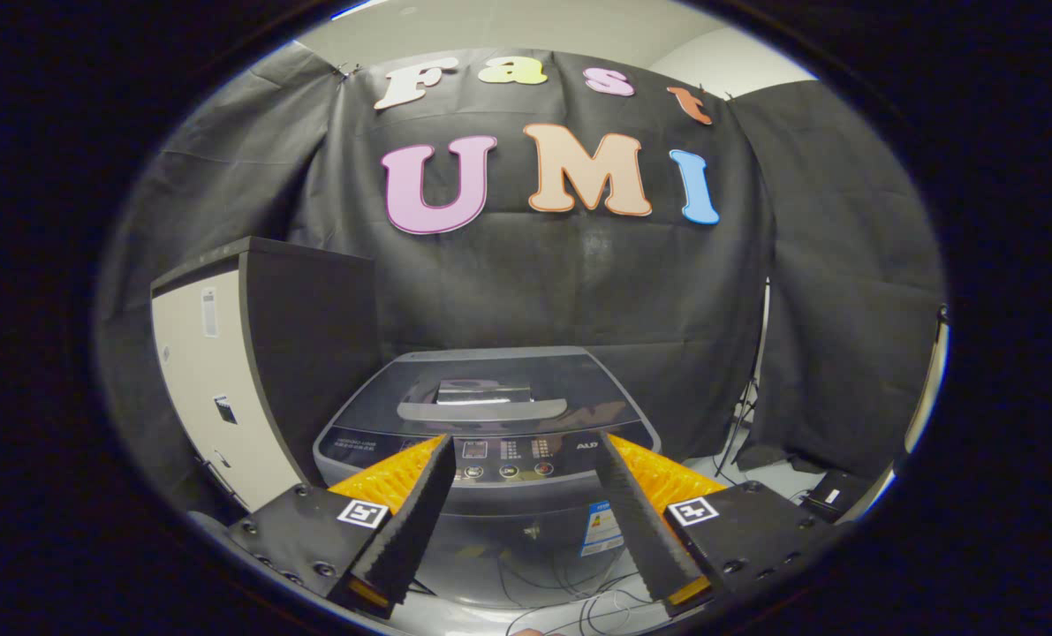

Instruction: Put the clothes into the washing machine and then close the washing machine lid.

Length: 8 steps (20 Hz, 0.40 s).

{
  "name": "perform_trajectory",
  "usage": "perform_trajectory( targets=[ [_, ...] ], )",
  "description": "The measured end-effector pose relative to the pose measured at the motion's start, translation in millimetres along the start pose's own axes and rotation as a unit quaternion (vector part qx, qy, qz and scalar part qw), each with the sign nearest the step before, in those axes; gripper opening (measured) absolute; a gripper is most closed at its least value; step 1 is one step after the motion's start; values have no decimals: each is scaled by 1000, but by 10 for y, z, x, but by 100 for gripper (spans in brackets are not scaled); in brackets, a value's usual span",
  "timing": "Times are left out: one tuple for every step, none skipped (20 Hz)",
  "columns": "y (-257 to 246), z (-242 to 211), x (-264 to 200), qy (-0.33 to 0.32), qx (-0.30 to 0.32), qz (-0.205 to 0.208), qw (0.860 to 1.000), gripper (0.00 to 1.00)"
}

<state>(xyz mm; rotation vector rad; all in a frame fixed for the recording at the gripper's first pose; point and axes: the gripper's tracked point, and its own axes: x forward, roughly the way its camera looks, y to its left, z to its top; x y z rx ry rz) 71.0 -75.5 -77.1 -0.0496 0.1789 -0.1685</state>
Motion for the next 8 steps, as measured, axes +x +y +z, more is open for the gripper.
perform_trajectory(
  targets=[
    [-1,0,0,-2,2,1,1000,99],
    [13,0,-7,-3,4,2,1000,99],
    [15,-7,-4,-3,4,1,1000,99],
    [24,2,-4,-3,3,2,1000,99],
    [31,-4,5,-3,2,2,1000,99],
    [37,-2,6,-3,2,3,1000,99],
    [41,4,0,-4,1,4,1000,99],
    [48,15,-12,-6,1,6,1000,99]
  ],
)
